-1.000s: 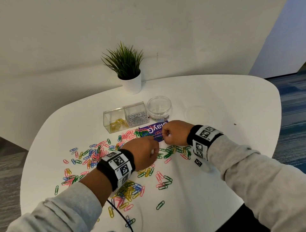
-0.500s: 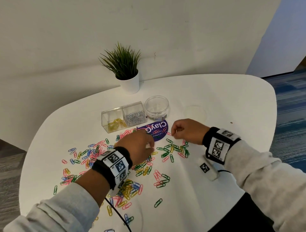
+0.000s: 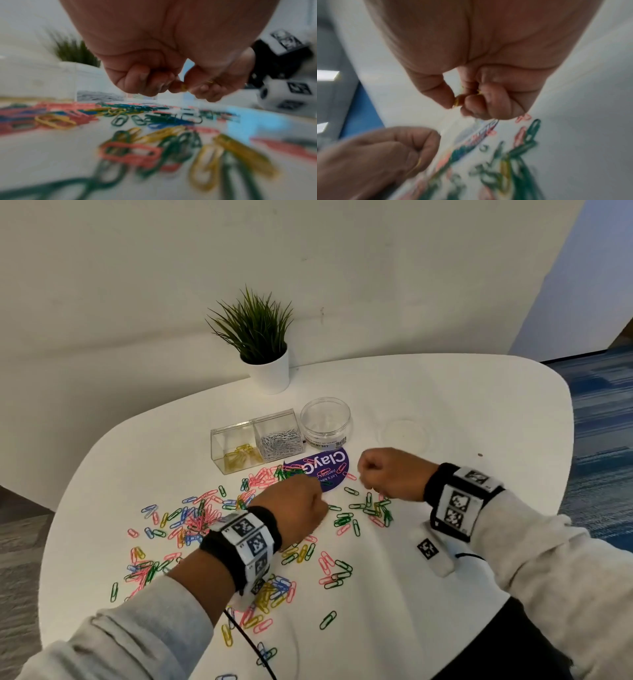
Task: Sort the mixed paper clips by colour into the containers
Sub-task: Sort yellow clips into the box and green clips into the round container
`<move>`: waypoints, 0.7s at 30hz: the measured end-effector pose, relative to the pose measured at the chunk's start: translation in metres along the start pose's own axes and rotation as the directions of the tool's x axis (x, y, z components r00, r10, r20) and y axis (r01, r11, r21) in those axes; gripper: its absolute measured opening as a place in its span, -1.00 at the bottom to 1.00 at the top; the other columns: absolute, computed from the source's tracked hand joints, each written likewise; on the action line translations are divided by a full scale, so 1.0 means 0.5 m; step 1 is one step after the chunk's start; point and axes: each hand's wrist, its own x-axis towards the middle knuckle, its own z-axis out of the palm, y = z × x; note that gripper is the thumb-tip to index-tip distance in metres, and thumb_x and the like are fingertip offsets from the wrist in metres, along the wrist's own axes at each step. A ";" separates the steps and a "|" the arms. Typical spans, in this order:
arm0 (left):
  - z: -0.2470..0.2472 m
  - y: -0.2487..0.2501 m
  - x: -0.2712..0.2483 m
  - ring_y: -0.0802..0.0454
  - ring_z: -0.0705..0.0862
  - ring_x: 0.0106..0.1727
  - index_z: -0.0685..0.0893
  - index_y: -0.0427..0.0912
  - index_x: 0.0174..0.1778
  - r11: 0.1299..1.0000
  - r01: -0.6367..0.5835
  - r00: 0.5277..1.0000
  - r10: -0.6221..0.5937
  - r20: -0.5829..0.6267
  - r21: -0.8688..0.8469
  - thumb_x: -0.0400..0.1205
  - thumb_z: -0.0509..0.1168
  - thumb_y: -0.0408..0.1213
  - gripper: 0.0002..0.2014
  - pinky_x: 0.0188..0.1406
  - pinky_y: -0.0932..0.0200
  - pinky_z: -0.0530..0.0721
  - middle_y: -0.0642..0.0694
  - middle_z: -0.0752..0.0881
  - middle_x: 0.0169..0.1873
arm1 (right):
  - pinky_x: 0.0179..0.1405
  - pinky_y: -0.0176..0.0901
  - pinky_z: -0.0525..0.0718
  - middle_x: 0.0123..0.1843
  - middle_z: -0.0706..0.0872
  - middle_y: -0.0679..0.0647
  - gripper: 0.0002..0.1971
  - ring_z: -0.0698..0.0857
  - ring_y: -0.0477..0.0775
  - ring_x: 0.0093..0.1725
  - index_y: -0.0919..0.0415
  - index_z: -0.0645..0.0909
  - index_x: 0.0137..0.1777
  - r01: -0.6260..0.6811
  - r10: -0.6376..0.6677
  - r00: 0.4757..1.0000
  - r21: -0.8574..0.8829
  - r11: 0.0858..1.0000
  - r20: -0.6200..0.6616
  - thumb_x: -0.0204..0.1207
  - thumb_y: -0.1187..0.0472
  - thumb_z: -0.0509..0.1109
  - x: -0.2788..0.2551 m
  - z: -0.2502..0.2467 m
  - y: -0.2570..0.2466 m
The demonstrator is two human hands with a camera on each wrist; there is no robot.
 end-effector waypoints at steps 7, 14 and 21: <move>-0.022 -0.039 0.011 0.04 0.43 -0.57 0.45 -0.15 -0.36 0.838 0.155 0.975 -0.213 -0.054 -0.523 0.77 0.14 0.01 -0.58 -0.44 0.14 0.42 -0.10 0.52 -0.56 | -0.40 -0.20 0.47 -0.27 0.64 0.00 -0.85 0.54 0.00 -0.34 0.12 0.60 -0.09 -0.130 0.134 0.991 0.120 0.984 -0.026 0.53 0.37 0.26 -0.013 -0.043 0.041; -0.018 -0.021 0.004 0.22 0.67 -0.11 0.71 0.11 0.00 0.950 0.020 1.000 -0.016 0.015 -0.313 0.75 0.21 -0.05 -0.83 -0.17 0.27 0.54 0.21 0.70 -0.17 | -0.08 -0.21 0.51 -0.07 0.58 -0.24 -0.86 0.58 -0.11 -0.04 -0.14 0.63 -0.01 0.032 -0.003 0.998 -0.479 0.877 0.061 0.48 -0.06 0.46 -0.020 0.008 0.054; 0.006 0.002 -0.026 0.03 0.57 0.37 0.53 0.27 0.44 0.979 -0.107 0.991 0.090 0.103 0.176 0.71 0.21 0.07 -0.65 0.27 0.07 0.59 0.10 0.61 0.34 | -0.06 -0.22 0.49 -0.03 0.57 -0.22 -0.86 0.57 -0.09 0.00 -0.14 0.63 0.04 0.002 0.017 0.999 -0.477 0.879 0.036 0.51 -0.02 0.45 -0.034 0.002 0.060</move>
